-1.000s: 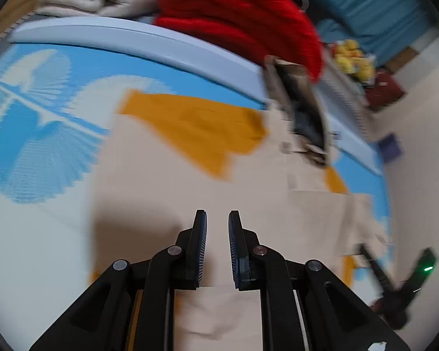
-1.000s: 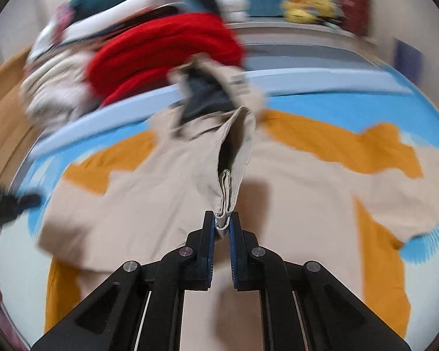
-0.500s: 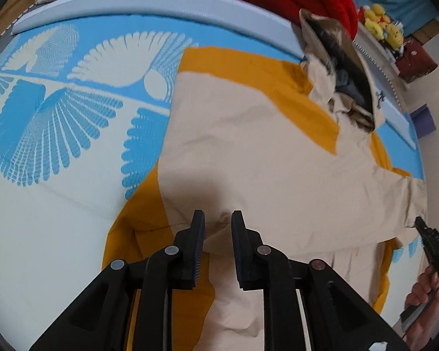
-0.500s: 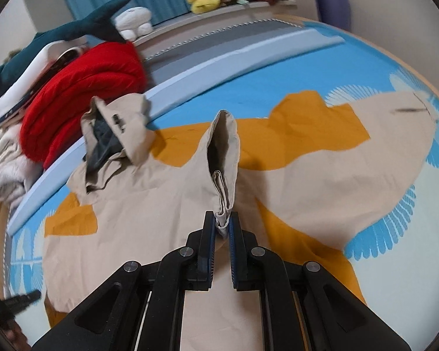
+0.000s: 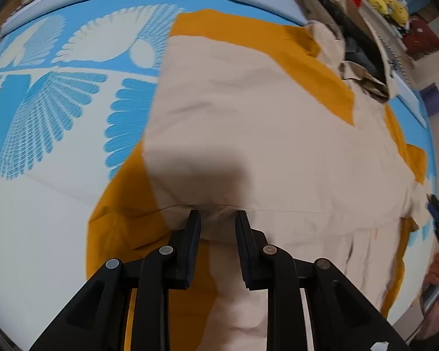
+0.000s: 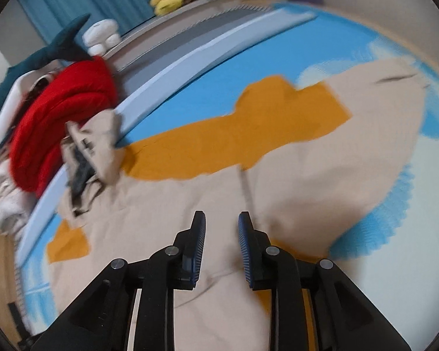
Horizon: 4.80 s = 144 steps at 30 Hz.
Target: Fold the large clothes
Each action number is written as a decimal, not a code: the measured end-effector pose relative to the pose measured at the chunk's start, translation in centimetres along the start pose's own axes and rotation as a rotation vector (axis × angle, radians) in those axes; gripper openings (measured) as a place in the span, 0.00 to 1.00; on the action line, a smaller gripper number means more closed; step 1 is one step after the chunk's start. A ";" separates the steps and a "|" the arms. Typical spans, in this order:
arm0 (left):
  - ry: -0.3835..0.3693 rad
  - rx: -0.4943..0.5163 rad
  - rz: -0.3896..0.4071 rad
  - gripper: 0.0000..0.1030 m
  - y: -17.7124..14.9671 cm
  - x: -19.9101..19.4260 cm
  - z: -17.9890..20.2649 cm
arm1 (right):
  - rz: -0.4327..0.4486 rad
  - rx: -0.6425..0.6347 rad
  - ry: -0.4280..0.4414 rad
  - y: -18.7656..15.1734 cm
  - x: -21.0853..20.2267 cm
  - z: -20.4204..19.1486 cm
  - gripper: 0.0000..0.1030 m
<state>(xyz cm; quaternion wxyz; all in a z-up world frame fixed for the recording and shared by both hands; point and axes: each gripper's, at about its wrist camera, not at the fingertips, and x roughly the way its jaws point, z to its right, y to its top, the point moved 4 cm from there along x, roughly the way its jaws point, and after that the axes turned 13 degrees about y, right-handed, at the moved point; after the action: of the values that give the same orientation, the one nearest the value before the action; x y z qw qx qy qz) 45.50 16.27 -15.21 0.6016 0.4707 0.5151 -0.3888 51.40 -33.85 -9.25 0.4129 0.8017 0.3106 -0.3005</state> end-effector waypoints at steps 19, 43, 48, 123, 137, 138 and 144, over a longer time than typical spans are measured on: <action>0.038 0.102 0.098 0.24 -1.0 -3.2 2.6 | -0.221 0.157 -0.078 -2.7 4.0 3.8 0.43; 0.044 0.127 0.189 0.24 -4.2 -8.3 5.3 | -0.293 0.089 -0.100 -4.3 4.4 4.3 0.30; 0.085 0.139 0.286 0.25 -5.5 -10.3 7.2 | -0.185 0.032 -0.064 -2.2 -0.2 2.9 0.30; 0.008 0.135 0.359 0.31 -3.5 -11.8 12.3 | 0.386 -0.154 -0.249 17.0 -11.9 17.9 0.03; -0.033 0.035 0.351 0.31 -3.1 -14.7 5.7 | -0.022 -0.691 0.326 -6.8 -3.5 -17.8 0.05; -0.039 0.038 0.347 0.31 -3.1 -14.7 5.7 | -0.079 -0.694 0.324 -8.4 -2.5 -18.2 0.05; -0.065 0.048 0.330 0.31 -3.1 -14.7 5.2 | -0.196 -0.632 0.261 -11.7 -3.0 -17.0 0.18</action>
<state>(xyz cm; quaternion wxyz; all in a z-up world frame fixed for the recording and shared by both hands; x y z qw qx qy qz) 41.38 10.17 -1.08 0.6623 0.5501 0.4017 -0.3121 44.62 -14.71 -4.47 0.5665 0.6323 0.5140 -0.1228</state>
